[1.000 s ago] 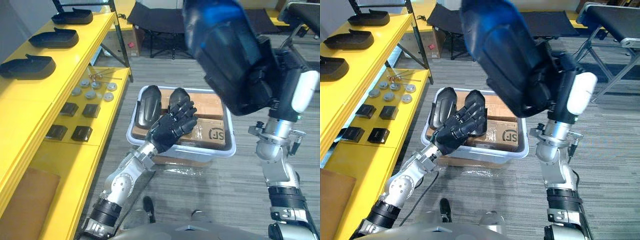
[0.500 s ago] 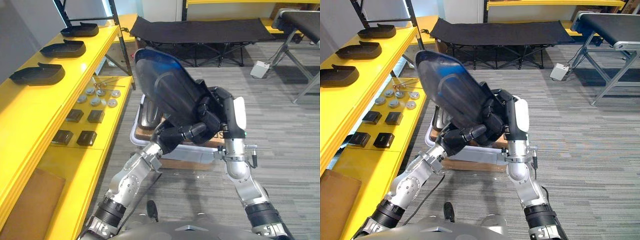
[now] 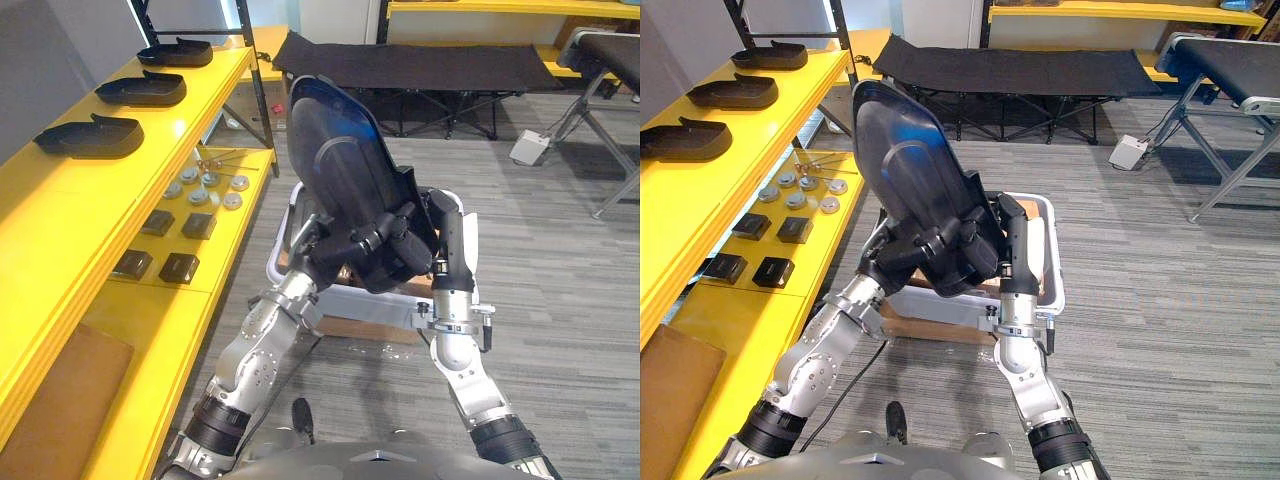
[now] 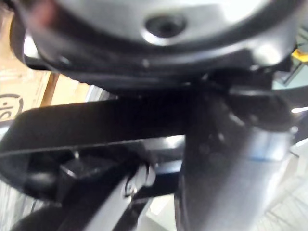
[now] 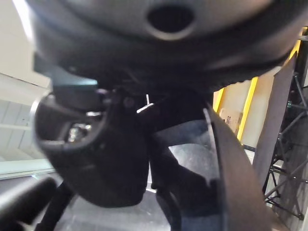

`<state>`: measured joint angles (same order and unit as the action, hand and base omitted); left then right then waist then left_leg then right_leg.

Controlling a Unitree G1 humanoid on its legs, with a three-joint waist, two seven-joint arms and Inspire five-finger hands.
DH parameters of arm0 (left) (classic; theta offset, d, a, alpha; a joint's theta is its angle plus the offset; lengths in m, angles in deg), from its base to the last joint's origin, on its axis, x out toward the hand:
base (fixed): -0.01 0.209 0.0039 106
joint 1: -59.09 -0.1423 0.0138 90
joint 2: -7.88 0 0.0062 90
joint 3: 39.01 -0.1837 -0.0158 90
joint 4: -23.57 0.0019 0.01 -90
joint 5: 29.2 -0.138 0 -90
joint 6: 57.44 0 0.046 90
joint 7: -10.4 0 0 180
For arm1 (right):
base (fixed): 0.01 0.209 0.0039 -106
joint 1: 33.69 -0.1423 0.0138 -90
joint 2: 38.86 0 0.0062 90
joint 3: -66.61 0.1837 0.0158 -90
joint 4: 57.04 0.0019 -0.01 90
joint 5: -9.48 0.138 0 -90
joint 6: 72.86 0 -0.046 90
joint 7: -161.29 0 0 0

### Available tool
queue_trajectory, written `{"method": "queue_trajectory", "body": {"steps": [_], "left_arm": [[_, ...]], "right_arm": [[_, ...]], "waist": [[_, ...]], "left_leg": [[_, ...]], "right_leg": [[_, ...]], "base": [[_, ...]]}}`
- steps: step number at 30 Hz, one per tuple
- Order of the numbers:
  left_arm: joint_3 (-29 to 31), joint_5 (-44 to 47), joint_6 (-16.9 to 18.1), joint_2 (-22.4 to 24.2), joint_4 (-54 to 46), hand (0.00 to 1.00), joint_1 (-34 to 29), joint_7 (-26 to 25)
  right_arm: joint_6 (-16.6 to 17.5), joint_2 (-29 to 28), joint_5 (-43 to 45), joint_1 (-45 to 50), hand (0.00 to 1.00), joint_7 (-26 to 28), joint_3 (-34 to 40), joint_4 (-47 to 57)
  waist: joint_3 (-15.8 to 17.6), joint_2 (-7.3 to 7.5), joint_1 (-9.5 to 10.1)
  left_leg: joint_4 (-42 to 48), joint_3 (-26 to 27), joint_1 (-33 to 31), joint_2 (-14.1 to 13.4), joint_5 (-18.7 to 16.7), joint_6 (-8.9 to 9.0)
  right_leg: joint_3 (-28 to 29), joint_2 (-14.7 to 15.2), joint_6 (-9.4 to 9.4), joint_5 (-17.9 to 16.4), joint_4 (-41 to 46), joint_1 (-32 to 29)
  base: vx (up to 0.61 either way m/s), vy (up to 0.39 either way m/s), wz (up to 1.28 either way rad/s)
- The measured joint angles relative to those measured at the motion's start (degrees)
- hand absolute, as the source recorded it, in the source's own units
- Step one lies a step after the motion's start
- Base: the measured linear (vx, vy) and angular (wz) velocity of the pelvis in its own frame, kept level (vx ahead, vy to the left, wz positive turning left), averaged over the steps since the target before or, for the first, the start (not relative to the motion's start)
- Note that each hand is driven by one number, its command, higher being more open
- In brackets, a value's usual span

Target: Walk over and take three plastic housings, then place them on the shelf

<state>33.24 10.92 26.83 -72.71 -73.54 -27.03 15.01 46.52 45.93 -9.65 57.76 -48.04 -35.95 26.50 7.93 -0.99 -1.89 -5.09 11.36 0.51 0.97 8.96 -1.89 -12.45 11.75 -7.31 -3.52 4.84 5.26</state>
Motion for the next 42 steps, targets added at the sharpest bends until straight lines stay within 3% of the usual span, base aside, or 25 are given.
{"method": "queue_trajectory", "body": {"steps": [3,10,11,17,23,27,29,31,32,34,38,42], "left_arm": [[2.68,-0.24,-0.87,-0.04,0.61,0.0,-0.11,-0.91],[2.9,1.85,-1.87,-0.09,0.69,0.0,-0.11,0.3],[2.68,4.96,-2.0,-0.13,1.4,0.0,-0.12,0.5],[1.64,9.83,0.17,-0.47,3.21,0.0,-0.71,0.63],[0.53,10.68,5.61,-0.54,3.03,0.0,-4.17,0.5],[0.78,-1.79,8.62,-0.42,-2.77,0.0,-6.92,-4.92],[1.19,-5.98,9.8,-0.27,-4.33,0.0,-7.38,-6.87],[4.3,-13.38,13.43,0.39,-7.29,0.0,-8.66,-11.2],[5.27,-14.71,14.69,0.59,-7.95,0.0,-8.99,-12.21],[9.97,-20.91,21.11,1.96,-10.33,0.0,-9.61,-16.6],[12.81,-23.03,26.36,2.76,-14.62,0.0,-10.86,-18.35],[13.79,-25.22,27.05,2.74,-16.0,0.0,-14.34,-17.2]], "right_arm": [[1.53,-0.06,-0.82,0.63,0.0,-1.22,-2.22,0.92],[1.51,-2.15,-0.5,1.63,0.0,-3.27,-3.22,1.41],[1.51,-2.17,-0.47,1.66,1.0,-3.53,-3.59,1.81],[1.53,-1.58,-0.23,1.76,1.0,-3.24,-4.89,2.99],[1.15,-1.49,5.51,1.81,1.0,3.16,-5.96,4.94],[1.38,-4.36,26.22,5.92,1.0,12.5,-4.14,15.61],[2.08,-5.83,30.45,7.14,1.0,15.32,-1.79,18.23],[2.93,-6.64,35.87,8.13,1.0,19.88,3.19,20.09],[2.93,-6.64,36.43,8.65,1.0,20.72,4.1,20.41],[1.64,-6.52,36.39,11.72,1.0,23.6,8.55,20.53],[-2.52,-6.25,35.82,15.83,1.0,25.44,11.69,20.35],[-5.51,-6.17,31.22,18.55,1.0,27.69,15.05,19.43]], "waist": [[-0.02,0.08,0.11],[-0.84,1.58,0.24],[-0.84,1.59,0.15],[-0.84,1.58,-0.02],[-0.85,1.6,0.22],[-0.81,1.66,0.15],[-0.79,1.68,0.05],[-0.75,1.75,-0.75],[-0.75,1.74,-0.97],[-0.75,1.73,-1.49],[-0.75,1.69,-1.53],[-0.77,1.6,-1.58]], "left_leg": [[0.0,-0.09,-0.04,0.02,-0.14,0.2],[0.0,-0.3,-0.2,0.33,-0.17,0.23],[0.0,-0.28,-0.22,0.33,-0.18,0.23],[-0.01,-0.3,-0.41,0.28,-0.19,0.25],[0.05,-0.47,-0.62,0.31,-0.2,0.26],[0.18,-0.63,-0.93,0.35,-0.21,0.28],[0.18,-0.6,-0.91,0.34,-0.23,0.29],[0.01,-0.36,-0.58,0.29,-0.33,0.37],[0.01,-0.32,-0.5,0.28,-0.37,0.4],[-0.02,0.07,-0.25,0.08,-0.53,0.56],[-0.03,0.42,-0.24,-0.02,-0.65,0.65],[-0.03,1.28,-0.26,-0.04,-0.82,0.58]], "right_leg": [[-0.04,0.02,0.01,0.01,0.02,0.0],[0.05,0.25,0.02,0.02,-0.01,0.0],[0.13,0.25,0.02,0.02,-0.01,-0.05],[0.14,0.19,0.02,0.02,-0.04,-0.26],[0.0,0.18,0.02,0.02,-0.15,-0.31],[-0.18,0.18,0.02,0.02,-0.25,-0.39],[-0.18,0.18,0.02,0.02,-0.23,-0.4],[0.05,0.17,0.04,0.0,-0.09,-0.34],[0.09,0.17,0.05,-0.01,-0.06,-0.29],[0.29,0.08,0.1,-0.07,-0.01,-0.28],[0.48,0.03,0.15,-0.11,-0.02,-0.41],[1.52,0.04,0.16,-0.1,-0.02,-0.96]], "base": [[0.0,0.0,0.0],[0.01,0.001,0.02],[0.0,0.0,0.0],[0.0,0.0,0.0],[0.0,0.0,0.01],[0.0,0.0,0.03],[0.0,0.0,0.0],[0.0,0.0,-0.06],[0.0,0.0,-0.06],[0.0,0.0,-0.08],[0.0,0.0,-0.03],[0.02,-0.004,-0.11]]}}
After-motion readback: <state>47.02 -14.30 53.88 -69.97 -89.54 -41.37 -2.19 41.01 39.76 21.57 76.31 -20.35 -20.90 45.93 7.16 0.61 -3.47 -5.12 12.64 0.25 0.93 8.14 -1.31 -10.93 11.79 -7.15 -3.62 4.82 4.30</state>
